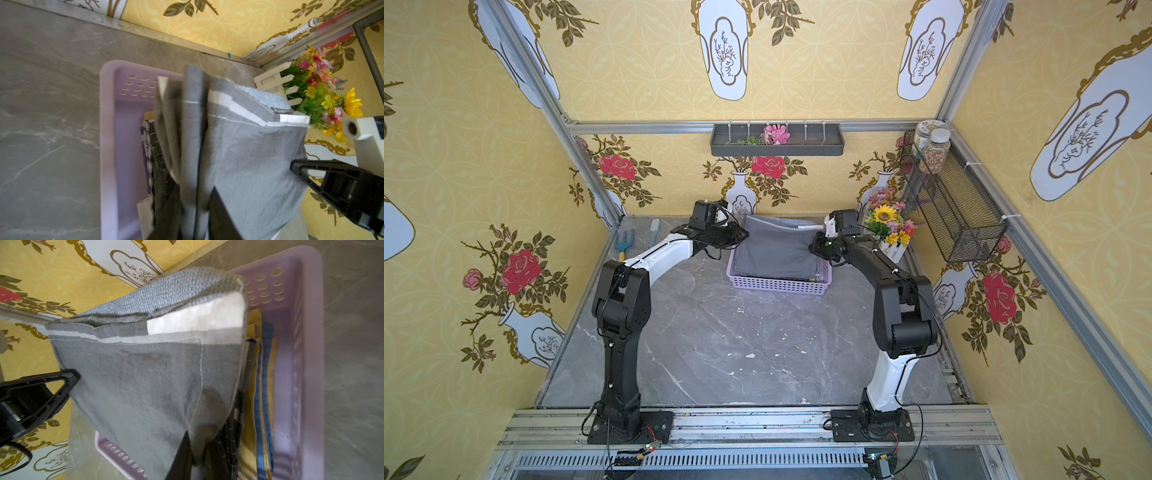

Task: Put the folded pillowcase in the basket
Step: Place the pillowcase in the basket, then reset both arms

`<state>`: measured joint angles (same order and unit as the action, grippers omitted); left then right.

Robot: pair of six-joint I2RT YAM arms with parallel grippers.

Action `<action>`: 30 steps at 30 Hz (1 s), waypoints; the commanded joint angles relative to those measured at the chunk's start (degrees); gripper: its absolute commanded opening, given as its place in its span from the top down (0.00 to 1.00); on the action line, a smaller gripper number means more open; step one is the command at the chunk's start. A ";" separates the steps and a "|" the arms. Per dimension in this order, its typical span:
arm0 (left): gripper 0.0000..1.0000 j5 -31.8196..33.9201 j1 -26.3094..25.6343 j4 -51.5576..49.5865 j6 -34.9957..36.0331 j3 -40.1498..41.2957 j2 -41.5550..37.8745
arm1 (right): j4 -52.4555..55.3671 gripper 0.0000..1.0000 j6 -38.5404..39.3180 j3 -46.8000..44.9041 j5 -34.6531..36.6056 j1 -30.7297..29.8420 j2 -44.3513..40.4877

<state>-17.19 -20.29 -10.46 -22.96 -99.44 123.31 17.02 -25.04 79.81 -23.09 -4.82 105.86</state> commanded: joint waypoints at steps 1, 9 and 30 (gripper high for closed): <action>0.16 0.60 0.12 0.22 -0.28 -0.89 -0.06 | 0.24 0.57 0.08 0.89 0.59 0.16 -0.03; 0.00 3.44 0.78 -0.96 -0.70 -0.20 -4.68 | 0.82 0.26 0.84 -1.15 2.02 0.37 -4.11; 0.00 16.08 0.82 25.27 3.06 47.31 -47.63 | -10.38 0.03 8.35 -25.18 9.43 0.71 -39.41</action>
<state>-5.32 -19.51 7.66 -22.17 -56.45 79.33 12.86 -19.73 58.00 -16.08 -3.99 70.39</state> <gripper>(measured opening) 0.999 0.972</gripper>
